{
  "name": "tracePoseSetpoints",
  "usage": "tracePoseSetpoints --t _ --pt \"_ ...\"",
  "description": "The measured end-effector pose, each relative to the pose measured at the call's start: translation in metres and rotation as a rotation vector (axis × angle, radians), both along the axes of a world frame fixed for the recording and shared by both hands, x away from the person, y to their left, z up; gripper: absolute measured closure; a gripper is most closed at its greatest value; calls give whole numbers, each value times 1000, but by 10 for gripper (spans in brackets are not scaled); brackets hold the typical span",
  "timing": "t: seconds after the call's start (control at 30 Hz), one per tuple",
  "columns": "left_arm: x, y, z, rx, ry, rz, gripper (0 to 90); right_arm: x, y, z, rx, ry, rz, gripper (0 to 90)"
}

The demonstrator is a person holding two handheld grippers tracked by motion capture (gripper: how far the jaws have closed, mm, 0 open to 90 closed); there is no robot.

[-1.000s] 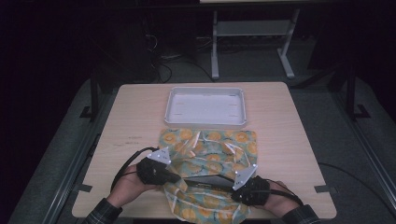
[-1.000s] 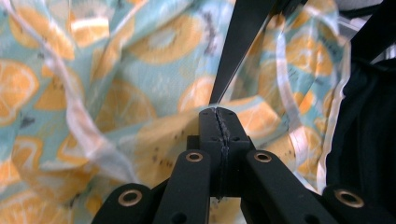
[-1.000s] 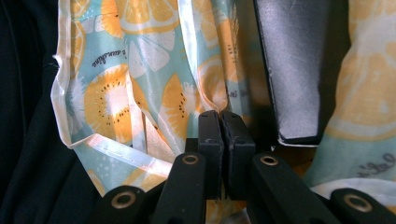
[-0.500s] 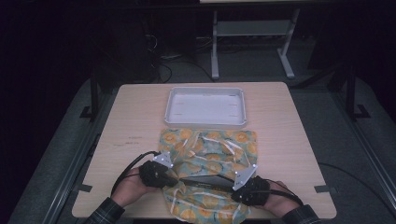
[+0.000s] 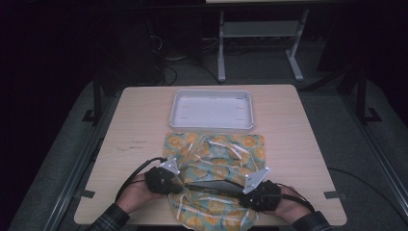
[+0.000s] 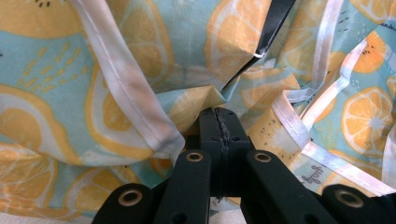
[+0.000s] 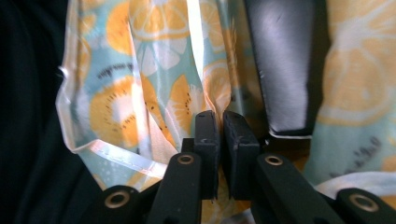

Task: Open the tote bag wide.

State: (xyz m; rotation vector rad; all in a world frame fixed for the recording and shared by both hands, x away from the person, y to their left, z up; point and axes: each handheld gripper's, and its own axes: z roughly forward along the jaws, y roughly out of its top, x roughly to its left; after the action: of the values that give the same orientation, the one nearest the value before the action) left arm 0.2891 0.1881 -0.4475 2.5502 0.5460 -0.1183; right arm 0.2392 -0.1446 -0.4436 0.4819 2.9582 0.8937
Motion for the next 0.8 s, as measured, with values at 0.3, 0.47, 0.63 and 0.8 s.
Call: tracePoseSetpoints --t 0.3,0.47,0.63,0.8 --pt "-1 0 0 5 -3 -4 896 -3 -14 26 103 -5 -32 757" --pt "0 0 0 5 -3 -5 896 -6 -21 42 181 -7 -68 729" --pt "0 -1 1 7 -4 -7 896 1 -25 52 189 -71 -137 684" --pt "-1 -1 1 6 -6 -2 896 13 -21 46 137 -109 -169 645"
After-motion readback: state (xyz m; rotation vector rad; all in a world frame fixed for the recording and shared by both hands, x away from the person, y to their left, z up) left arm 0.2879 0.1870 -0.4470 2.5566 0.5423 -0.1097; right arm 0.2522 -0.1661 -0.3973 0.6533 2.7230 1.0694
